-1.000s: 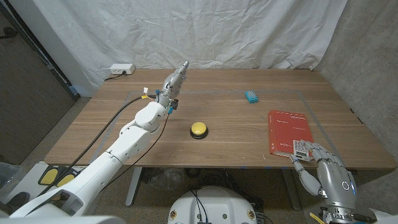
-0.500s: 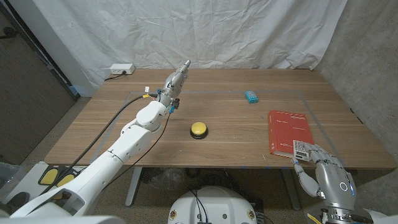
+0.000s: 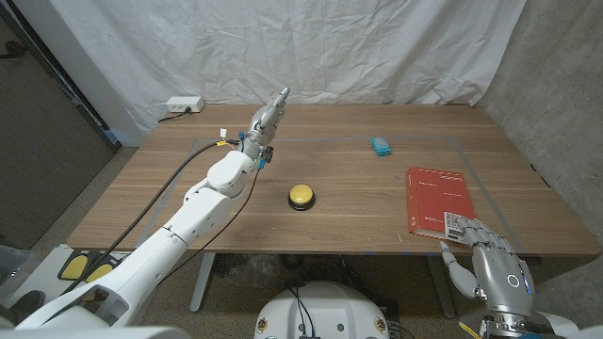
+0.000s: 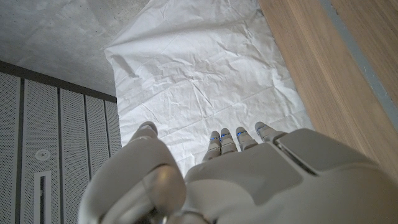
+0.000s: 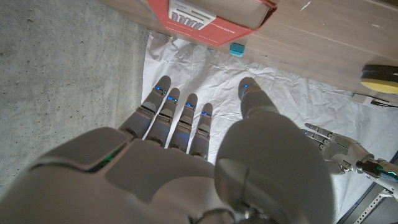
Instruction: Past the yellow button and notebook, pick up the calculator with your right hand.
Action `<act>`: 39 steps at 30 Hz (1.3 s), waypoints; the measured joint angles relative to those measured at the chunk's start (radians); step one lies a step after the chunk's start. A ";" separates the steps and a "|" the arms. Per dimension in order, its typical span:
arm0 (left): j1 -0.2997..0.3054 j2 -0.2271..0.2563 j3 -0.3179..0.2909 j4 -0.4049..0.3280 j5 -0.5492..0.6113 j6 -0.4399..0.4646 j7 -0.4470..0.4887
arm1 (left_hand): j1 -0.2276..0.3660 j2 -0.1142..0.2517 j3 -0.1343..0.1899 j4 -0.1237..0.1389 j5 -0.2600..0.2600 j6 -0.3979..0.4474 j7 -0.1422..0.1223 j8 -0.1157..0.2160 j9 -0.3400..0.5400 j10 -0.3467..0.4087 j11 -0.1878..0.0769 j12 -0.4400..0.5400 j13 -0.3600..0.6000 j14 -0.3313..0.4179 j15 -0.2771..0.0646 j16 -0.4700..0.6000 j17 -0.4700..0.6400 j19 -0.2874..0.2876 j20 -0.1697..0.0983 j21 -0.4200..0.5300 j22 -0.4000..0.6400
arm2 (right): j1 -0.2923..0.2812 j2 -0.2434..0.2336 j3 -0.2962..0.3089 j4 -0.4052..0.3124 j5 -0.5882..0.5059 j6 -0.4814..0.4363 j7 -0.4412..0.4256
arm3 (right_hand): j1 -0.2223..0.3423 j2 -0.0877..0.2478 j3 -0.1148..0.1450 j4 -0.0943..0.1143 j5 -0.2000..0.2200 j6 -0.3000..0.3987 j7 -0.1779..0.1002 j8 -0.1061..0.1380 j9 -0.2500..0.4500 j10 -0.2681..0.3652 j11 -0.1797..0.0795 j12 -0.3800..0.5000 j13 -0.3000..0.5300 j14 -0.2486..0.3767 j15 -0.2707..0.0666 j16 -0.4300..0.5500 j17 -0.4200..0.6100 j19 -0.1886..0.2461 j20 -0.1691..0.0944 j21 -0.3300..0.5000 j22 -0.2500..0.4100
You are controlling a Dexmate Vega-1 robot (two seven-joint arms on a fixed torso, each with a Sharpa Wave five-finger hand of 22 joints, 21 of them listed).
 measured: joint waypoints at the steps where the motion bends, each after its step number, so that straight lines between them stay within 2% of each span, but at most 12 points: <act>1: 0.000 0.000 -0.001 -0.001 0.000 0.000 0.000 | 0.000 0.000 0.000 0.000 0.000 0.000 0.000 0.000 0.000 0.000 0.000 0.000 0.000 0.000 0.000 0.000 0.000 0.000 0.000 0.000 0.000 | 0.000 0.000 0.000 0.000 -0.002 -0.008 0.001 | -0.003 -0.003 -0.003 0.003 0.000 -0.002 0.002 0.000 0.000 0.000 0.000 0.000 0.000 -0.001 -0.001 0.000 0.002 -0.001 0.000 -0.001 0.001; 10: 0.001 0.001 -0.005 -0.005 0.001 0.000 0.004 | 0.000 0.000 0.000 0.000 0.000 0.000 0.000 0.000 0.000 0.000 0.000 0.000 0.000 -0.002 0.002 0.000 0.000 0.000 0.000 0.000 0.000 | 0.034 -0.029 -0.044 0.014 -0.012 -0.069 -0.003 | -0.008 -0.008 -0.009 0.019 0.012 -0.007 0.000 0.001 0.004 0.024 -0.001 0.016 0.013 -0.012 -0.001 0.000 0.015 -0.011 0.004 -0.012 0.002; 13: 0.001 0.001 -0.005 -0.005 0.001 0.001 0.004 | 0.000 0.000 -0.004 0.004 0.000 0.000 0.000 0.000 0.000 0.000 0.000 0.000 0.000 -0.002 0.002 0.000 0.000 0.000 0.000 0.000 0.000 | 0.047 -0.038 -0.059 0.022 -0.012 -0.085 -0.013 | -0.013 -0.013 -0.011 0.028 0.019 0.017 -0.012 0.019 0.007 0.038 0.006 0.025 0.023 -0.012 -0.001 0.005 0.021 -0.011 0.004 -0.015 0.002; 21: -0.003 0.001 -0.005 -0.005 0.001 0.001 0.003 | 0.000 0.000 -0.006 0.002 0.000 0.000 0.000 0.000 0.000 0.000 0.000 0.000 0.000 -0.002 0.002 0.000 0.000 0.000 0.000 0.000 0.000 | 0.074 -0.053 -0.087 0.042 -0.015 -0.121 -0.037 | -0.013 -0.013 -0.017 0.033 0.033 0.052 -0.023 0.039 0.014 0.053 0.002 0.047 0.042 -0.004 -0.001 0.020 0.031 -0.011 0.004 -0.019 0.002; 30: -0.006 0.001 -0.007 -0.005 0.003 0.006 0.005 | 0.000 0.000 -0.008 0.000 0.000 0.000 0.000 0.000 0.000 0.000 0.000 0.000 0.000 -0.009 0.002 0.000 0.000 0.000 0.000 0.000 0.000 | 0.114 -0.074 -0.122 0.070 -0.013 -0.168 -0.061 | -0.013 -0.013 -0.018 0.034 0.040 0.063 -0.023 0.046 0.021 0.065 0.000 0.054 0.055 -0.004 -0.001 0.027 0.040 -0.011 0.004 -0.023 0.002; 39: -0.010 -0.002 -0.008 -0.007 0.005 0.008 0.011 | 0.000 0.000 -0.008 0.000 0.000 0.000 0.000 0.000 0.000 -0.004 -0.004 0.000 0.000 -0.009 0.002 0.000 0.000 0.000 0.000 0.000 0.000 | 0.135 -0.085 -0.138 0.097 0.015 -0.181 -0.081 | -0.024 -0.035 -0.031 0.042 0.048 0.068 -0.028 0.046 0.028 0.061 -0.004 0.062 0.070 -0.004 -0.001 0.027 0.049 -0.011 0.004 -0.027 0.002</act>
